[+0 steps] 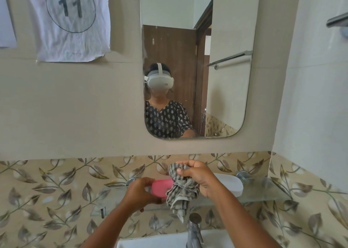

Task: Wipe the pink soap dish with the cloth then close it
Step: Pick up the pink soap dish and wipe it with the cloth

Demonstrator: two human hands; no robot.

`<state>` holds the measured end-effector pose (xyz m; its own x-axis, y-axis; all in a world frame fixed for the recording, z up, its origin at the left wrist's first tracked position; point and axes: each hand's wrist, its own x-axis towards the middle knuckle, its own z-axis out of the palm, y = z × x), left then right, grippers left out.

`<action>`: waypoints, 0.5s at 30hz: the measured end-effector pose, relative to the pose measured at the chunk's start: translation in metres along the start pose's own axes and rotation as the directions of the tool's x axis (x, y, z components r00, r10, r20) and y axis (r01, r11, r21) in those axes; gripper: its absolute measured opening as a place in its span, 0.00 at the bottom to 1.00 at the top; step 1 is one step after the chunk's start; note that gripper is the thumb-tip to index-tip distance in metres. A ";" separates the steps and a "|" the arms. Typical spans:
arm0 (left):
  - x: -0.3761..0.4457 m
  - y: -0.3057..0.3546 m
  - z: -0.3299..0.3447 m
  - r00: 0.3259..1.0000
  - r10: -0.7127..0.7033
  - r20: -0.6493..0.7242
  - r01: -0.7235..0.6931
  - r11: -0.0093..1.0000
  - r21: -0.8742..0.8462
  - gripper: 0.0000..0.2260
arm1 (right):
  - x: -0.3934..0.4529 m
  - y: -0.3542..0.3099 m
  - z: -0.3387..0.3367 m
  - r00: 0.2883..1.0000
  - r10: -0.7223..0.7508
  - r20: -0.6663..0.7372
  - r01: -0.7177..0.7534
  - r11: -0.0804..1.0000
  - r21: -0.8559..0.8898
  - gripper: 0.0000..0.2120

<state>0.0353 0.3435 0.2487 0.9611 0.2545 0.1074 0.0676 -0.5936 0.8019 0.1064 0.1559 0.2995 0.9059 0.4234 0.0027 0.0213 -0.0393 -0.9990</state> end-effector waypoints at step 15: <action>-0.026 0.026 0.002 0.949 0.108 -0.295 -0.165 0.971 -0.174 0.24 | -0.021 0.001 -0.011 0.987 -0.097 0.124 0.084 0.991 0.108 0.11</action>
<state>0.0123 0.3199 0.2654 0.8405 0.4030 0.3623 -0.1393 -0.4855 0.8631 0.0918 0.1369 0.2988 0.8399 0.5345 0.0943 0.0514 0.0946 -0.9942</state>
